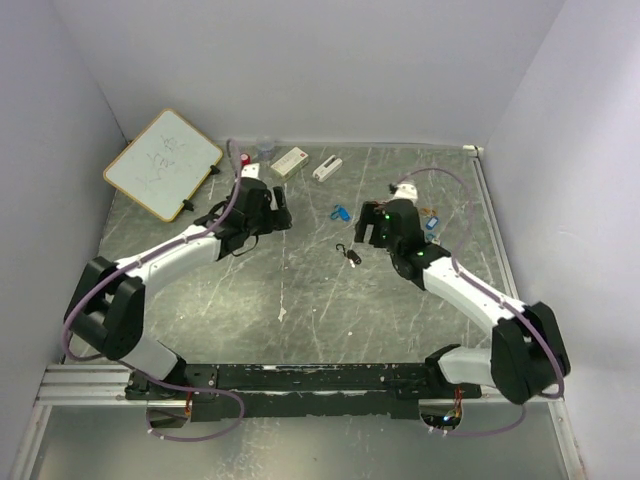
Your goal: Put the keys on the keyring
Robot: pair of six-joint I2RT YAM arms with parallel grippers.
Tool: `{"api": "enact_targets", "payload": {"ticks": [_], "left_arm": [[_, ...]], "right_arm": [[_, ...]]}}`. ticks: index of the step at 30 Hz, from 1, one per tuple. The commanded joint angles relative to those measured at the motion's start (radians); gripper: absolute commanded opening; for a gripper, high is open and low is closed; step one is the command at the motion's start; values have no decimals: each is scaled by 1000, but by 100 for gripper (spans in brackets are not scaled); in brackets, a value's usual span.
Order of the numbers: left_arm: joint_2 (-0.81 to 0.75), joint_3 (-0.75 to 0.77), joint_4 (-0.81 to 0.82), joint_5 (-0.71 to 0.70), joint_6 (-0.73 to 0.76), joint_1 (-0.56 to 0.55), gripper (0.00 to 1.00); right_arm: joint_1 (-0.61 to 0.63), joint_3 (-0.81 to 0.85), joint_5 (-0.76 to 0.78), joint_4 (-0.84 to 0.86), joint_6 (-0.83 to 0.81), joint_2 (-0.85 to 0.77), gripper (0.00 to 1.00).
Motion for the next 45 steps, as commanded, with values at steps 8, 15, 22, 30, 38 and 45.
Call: {"api": "enact_targets", "payload": {"ticks": [8,15,22,30,38,45], "left_arm": [[-118,17,-128,-58,-1,100,100],[-168,-15,-118,-38,-17,140,100],[-207,-53,-124,-8,-43,140,100],[-302,-173,-101,43,-92,140,100],[-388,-310,-24,99,-124,140,100],[-442,-382,18,95,-133,139,100]], "right_arm": [[-144,-61,274,-13,207,-148,100],[-161,-34,256,-84,218,-133,100],[-158,-45,293,-161,303,-195,100],[-95,-166,210,-172,352,-370,100],[-2,-313,-105,-117,375,-441,100],[243,-402,24,-131,436,-520,100]]}}
